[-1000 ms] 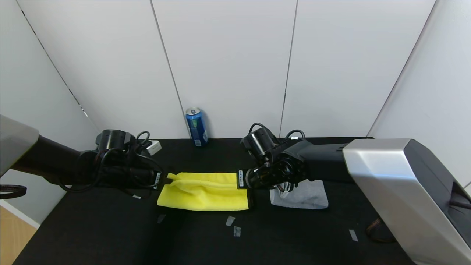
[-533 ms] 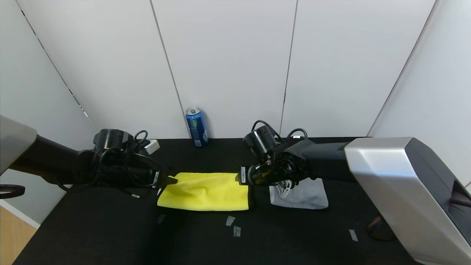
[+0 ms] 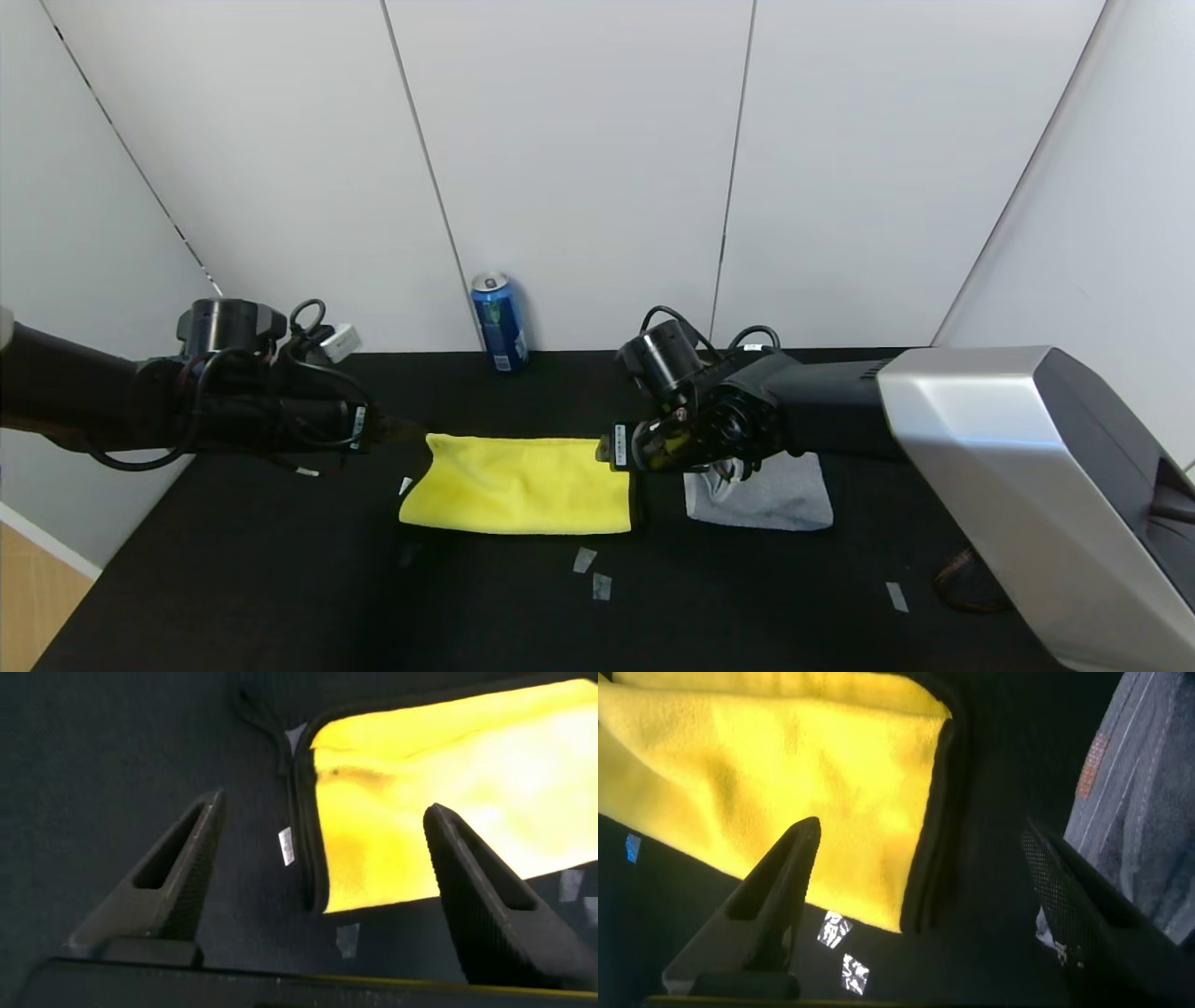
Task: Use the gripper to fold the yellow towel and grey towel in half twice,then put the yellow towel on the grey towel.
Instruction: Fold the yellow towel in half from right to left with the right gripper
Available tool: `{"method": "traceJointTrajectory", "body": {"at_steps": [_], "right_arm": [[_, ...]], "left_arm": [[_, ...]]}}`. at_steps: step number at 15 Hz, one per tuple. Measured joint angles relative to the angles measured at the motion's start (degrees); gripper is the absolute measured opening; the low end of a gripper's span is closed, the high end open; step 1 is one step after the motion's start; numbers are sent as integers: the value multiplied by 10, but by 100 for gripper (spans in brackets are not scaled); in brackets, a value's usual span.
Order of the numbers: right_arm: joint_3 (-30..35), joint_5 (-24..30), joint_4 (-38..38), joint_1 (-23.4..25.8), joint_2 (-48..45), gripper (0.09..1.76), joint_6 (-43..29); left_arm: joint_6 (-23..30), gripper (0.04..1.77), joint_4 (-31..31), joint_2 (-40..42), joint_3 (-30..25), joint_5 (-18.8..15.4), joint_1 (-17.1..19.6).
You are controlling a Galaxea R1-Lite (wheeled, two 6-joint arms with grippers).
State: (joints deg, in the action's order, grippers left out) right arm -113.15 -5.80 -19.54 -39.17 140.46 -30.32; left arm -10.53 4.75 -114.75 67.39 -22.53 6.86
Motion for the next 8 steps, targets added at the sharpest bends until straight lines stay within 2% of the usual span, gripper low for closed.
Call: {"method": "traceJointTrajectory", "body": {"at_steps": [8], "right_arm": [[3, -2, -16, -21, 14, 165, -24]], "left_arm": [[0, 164, -6, 41, -8, 0, 1]]}}
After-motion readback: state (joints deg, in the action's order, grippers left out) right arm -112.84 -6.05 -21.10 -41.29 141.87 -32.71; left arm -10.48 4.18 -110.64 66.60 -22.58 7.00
